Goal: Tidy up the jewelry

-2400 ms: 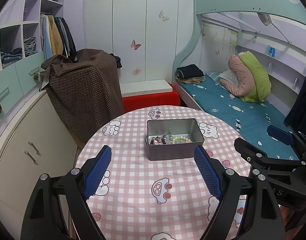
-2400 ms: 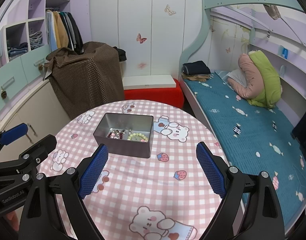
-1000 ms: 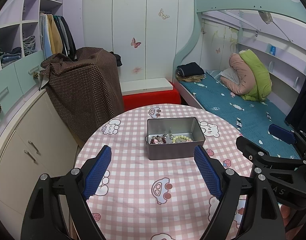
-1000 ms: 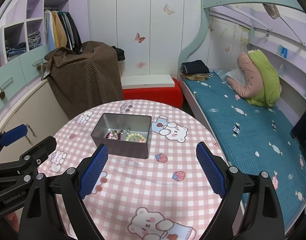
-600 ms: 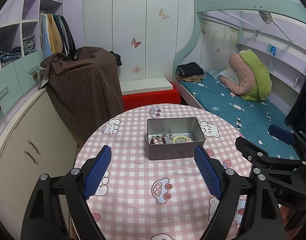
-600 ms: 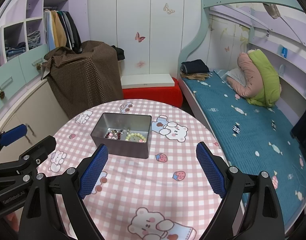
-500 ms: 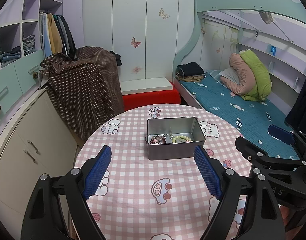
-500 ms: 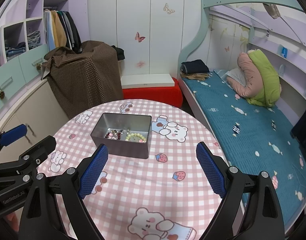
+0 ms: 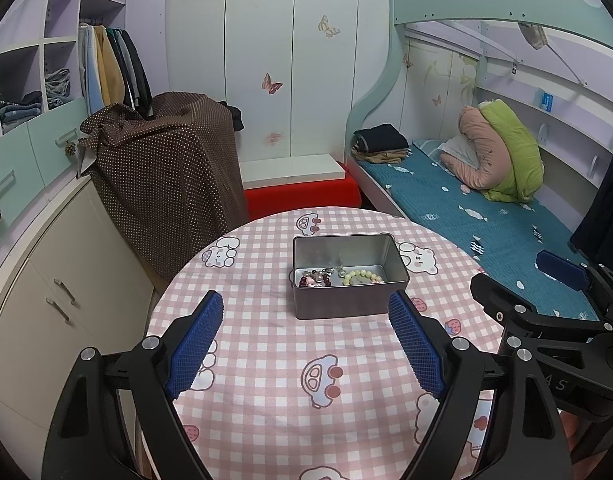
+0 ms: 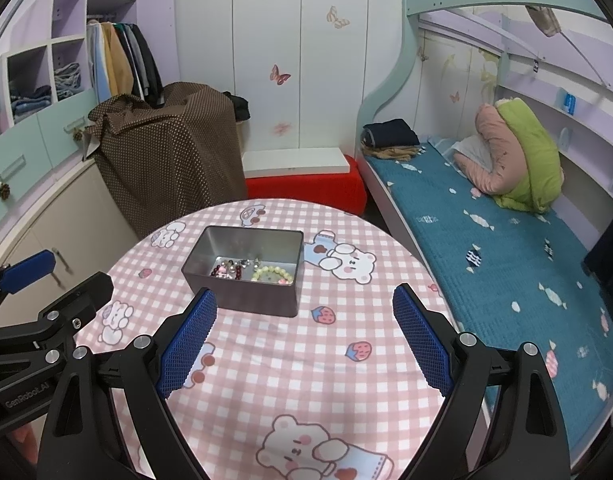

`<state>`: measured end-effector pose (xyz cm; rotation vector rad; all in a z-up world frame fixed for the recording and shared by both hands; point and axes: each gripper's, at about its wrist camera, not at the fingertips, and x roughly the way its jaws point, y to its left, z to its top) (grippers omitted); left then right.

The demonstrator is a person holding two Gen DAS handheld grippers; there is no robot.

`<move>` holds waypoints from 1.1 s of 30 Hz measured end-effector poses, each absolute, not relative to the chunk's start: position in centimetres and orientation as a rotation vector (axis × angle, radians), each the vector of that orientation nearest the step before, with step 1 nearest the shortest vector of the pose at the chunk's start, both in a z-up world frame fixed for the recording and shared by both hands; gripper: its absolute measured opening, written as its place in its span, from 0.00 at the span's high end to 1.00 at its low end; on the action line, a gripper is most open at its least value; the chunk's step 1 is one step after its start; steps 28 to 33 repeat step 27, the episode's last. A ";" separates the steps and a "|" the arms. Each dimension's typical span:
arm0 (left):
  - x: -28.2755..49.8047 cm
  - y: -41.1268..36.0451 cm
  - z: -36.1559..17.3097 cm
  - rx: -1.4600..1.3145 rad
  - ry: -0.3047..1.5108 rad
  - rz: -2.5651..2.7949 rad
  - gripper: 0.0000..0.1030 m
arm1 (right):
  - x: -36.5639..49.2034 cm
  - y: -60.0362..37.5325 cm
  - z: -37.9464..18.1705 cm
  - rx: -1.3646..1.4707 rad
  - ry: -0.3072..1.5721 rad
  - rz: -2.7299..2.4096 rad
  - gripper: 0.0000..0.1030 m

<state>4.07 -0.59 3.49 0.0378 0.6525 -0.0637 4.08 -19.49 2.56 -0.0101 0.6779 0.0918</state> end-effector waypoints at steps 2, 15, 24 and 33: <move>4.1 -0.6 3.5 0.038 0.653 -0.064 0.20 | 4.1 -19.5 2.6 -0.009 0.679 0.092 0.16; 4.0 -0.7 3.2 0.034 0.658 -0.062 0.20 | 4.1 -19.4 2.8 -0.015 0.681 0.087 0.16; 3.9 -0.5 3.0 0.014 0.682 -0.075 0.20 | 4.0 -19.4 2.8 -0.015 0.682 0.086 0.16; 3.9 -0.5 2.9 0.017 0.680 -0.073 0.20 | 4.0 -19.3 2.7 -0.013 0.684 0.089 0.16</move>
